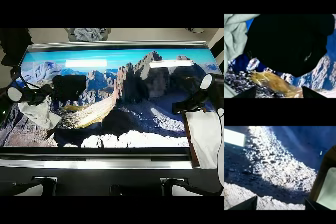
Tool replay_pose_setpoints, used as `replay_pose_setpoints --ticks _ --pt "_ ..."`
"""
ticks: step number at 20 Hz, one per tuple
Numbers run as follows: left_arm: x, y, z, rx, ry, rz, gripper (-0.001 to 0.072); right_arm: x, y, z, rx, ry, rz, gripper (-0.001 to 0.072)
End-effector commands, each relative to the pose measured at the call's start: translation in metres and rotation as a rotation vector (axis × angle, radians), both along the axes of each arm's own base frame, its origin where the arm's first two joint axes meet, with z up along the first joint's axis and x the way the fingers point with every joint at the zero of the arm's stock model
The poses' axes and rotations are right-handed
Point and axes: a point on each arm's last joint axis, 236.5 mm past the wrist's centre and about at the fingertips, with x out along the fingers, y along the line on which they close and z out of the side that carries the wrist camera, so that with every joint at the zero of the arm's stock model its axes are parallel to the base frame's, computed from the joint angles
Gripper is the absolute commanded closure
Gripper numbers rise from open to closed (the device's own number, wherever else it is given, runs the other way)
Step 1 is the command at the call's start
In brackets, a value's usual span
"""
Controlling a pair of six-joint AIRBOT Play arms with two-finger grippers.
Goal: Fold the shirts.
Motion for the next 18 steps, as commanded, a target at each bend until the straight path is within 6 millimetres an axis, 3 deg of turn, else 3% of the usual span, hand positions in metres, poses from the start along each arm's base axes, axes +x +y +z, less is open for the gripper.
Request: replay_pose_setpoints --ticks 1,4,9,13,14,15,16,17,18 --pt "0.022 -0.011 -0.055 -0.340 0.183 0.176 -0.0013 0.019 -0.003 0.002 -0.004 -0.079 -0.048 0.0003" --pt "0.037 -0.022 -0.091 -0.448 0.219 0.228 -0.0013 0.030 -0.006 0.004 -0.028 -0.125 0.019 0.0001" --pt "0.087 -0.008 -0.086 -0.403 -0.005 0.296 -0.0013 0.027 0.008 0.000 0.031 -0.104 0.034 0.0003" --pt "0.087 -0.004 -0.109 -0.405 0.024 0.321 0.0012 0.028 0.025 0.001 0.101 -0.109 0.046 0.0004" --pt "0.084 -0.007 -0.113 -0.415 0.045 0.324 0.0244 0.027 0.031 0.002 0.127 -0.106 0.044 0.0014" --pt "0.082 -0.009 -0.114 -0.418 0.059 0.316 0.0588 0.026 0.038 0.003 0.156 -0.103 0.046 0.0042" --pt "0.080 -0.012 -0.111 -0.425 0.066 0.308 0.0680 0.025 0.046 0.004 0.187 -0.102 0.073 0.0042" --pt "0.082 -0.015 -0.100 -0.436 0.052 0.294 0.0681 0.025 0.053 0.007 0.210 -0.111 0.109 0.0042" --pt "0.089 -0.018 -0.077 -0.422 -0.005 0.238 0.0681 0.025 0.055 0.013 0.212 -0.129 0.137 0.0042"
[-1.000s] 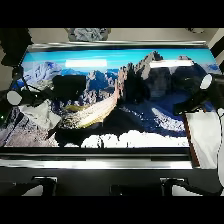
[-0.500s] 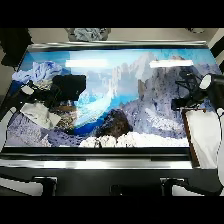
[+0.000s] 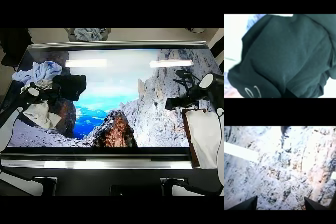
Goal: Fold the shirts.
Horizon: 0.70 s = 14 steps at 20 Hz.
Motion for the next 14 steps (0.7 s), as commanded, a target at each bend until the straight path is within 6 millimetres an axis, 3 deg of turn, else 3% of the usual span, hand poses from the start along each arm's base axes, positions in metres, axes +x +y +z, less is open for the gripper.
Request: replay_pose_setpoints --ticks 1,3,4,7,9,11,12,14 --pt "0.014 -0.010 0.056 0.047 -0.144 -0.105 0.0681 -0.002 0.015 0.016 0.040 -0.046 0.085 0.0042" --pt "0.016 -0.025 0.146 0.187 -0.352 -0.251 0.0681 -0.004 0.000 0.045 -0.051 -0.121 0.095 0.0042" --pt "0.008 -0.038 0.194 0.252 -0.453 -0.316 0.0682 -0.005 -0.012 0.068 -0.117 -0.180 0.091 0.0042" --pt "-0.058 -0.087 0.341 0.365 -0.757 -0.435 0.0681 -0.017 -0.036 0.158 -0.278 -0.422 0.060 0.0042" --pt "-0.116 -0.120 0.418 0.368 -0.937 -0.473 0.0681 -0.040 -0.036 0.221 -0.331 -0.602 0.037 0.0042" --pt "-0.172 -0.145 0.472 0.351 -1.085 -0.506 0.0681 -0.072 -0.031 0.270 -0.357 -0.742 0.019 0.0042" --pt "-0.195 -0.155 0.490 0.337 -1.136 -0.527 0.0681 -0.090 -0.028 0.289 -0.364 -0.793 0.010 0.0042" --pt "-0.225 -0.173 0.498 0.310 -1.163 -0.596 0.0682 -0.125 -0.022 0.305 -0.367 -0.829 0.001 0.0042"
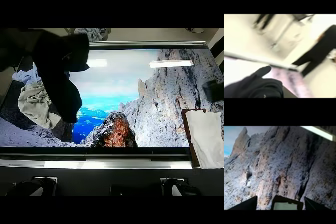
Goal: Fold the shirts.
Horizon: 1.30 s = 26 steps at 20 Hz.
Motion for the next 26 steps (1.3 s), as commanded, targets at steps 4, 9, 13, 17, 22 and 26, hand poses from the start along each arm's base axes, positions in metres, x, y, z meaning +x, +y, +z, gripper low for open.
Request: replay_pose_setpoints --ticks 4,9,13,17,22,26 --pt "-0.069 -0.071 -0.026 0.115 0.094 -0.280 0.0682 -0.102 0.012 0.017 0.011 0.024 -0.026 0.0042" --pt "-0.063 -0.191 -0.166 0.254 0.404 -0.560 0.0682 -0.115 0.014 -0.019 0.040 0.214 -0.028 0.0042" --pt "-0.109 -0.286 -0.315 0.405 0.674 -0.753 0.0679 -0.091 0.010 -0.039 0.065 0.294 -0.042 0.0041" --pt "-0.121 -0.292 -0.376 0.383 0.911 -0.765 0.0127 -0.059 0.005 -0.077 0.080 0.439 -0.039 0.0041" --pt "-0.037 -0.131 -0.337 0.531 0.903 -0.534 0.0048 -0.021 0.019 -0.151 0.158 0.650 0.039 0.0041" --pt "-0.048 0.018 -0.366 0.686 1.125 -0.274 0.0003 -0.036 0.069 -0.238 0.355 0.874 0.196 0.0012"
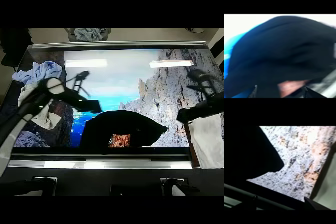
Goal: Fold the shirts.
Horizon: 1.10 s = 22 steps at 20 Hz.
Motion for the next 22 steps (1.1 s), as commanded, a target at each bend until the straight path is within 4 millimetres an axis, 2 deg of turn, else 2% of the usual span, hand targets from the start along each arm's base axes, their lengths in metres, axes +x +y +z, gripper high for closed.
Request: replay_pose_setpoints --ticks 1,3,5,6,7,9,14,15,19,20,22 --pt "-0.033 0.113 -0.033 0.213 0.149 0.131 0.0006 -0.018 0.047 -0.069 0.216 0.177 0.069 0.0012" --pt "-0.072 0.127 -0.076 0.232 0.240 0.162 0.0009 -0.038 0.055 -0.102 0.254 0.249 0.047 0.0012" --pt "-0.108 0.125 -0.112 0.221 0.327 0.176 0.0016 -0.058 0.058 -0.123 0.266 0.317 0.036 0.0013" --pt "-0.118 0.120 -0.125 0.198 0.351 0.183 0.0018 -0.064 0.059 -0.129 0.270 0.336 0.031 0.0014" --pt "-0.124 0.113 -0.135 0.168 0.361 0.192 0.0022 -0.068 0.060 -0.133 0.271 0.346 0.028 0.0013" --pt "-0.125 0.099 -0.145 0.110 0.357 0.234 0.0028 -0.070 0.060 -0.137 0.272 0.353 0.025 0.0013" --pt "-0.117 0.072 -0.145 0.038 0.334 0.254 0.0040 -0.066 0.059 -0.140 0.267 0.335 0.016 0.0011" --pt "-0.118 0.069 -0.147 0.039 0.339 0.248 0.0113 -0.064 0.059 -0.140 0.265 0.329 0.009 0.0011" --pt "-0.121 0.060 -0.150 0.041 0.338 0.225 0.0576 -0.052 0.056 -0.145 0.256 0.290 -0.026 0.0001" --pt "-0.121 0.060 -0.150 0.041 0.335 0.221 0.0670 -0.048 0.055 -0.150 0.254 0.285 -0.044 0.0000" --pt "-0.119 0.059 -0.149 0.040 0.318 0.198 0.0681 -0.045 0.053 -0.164 0.253 0.296 -0.084 0.0000"
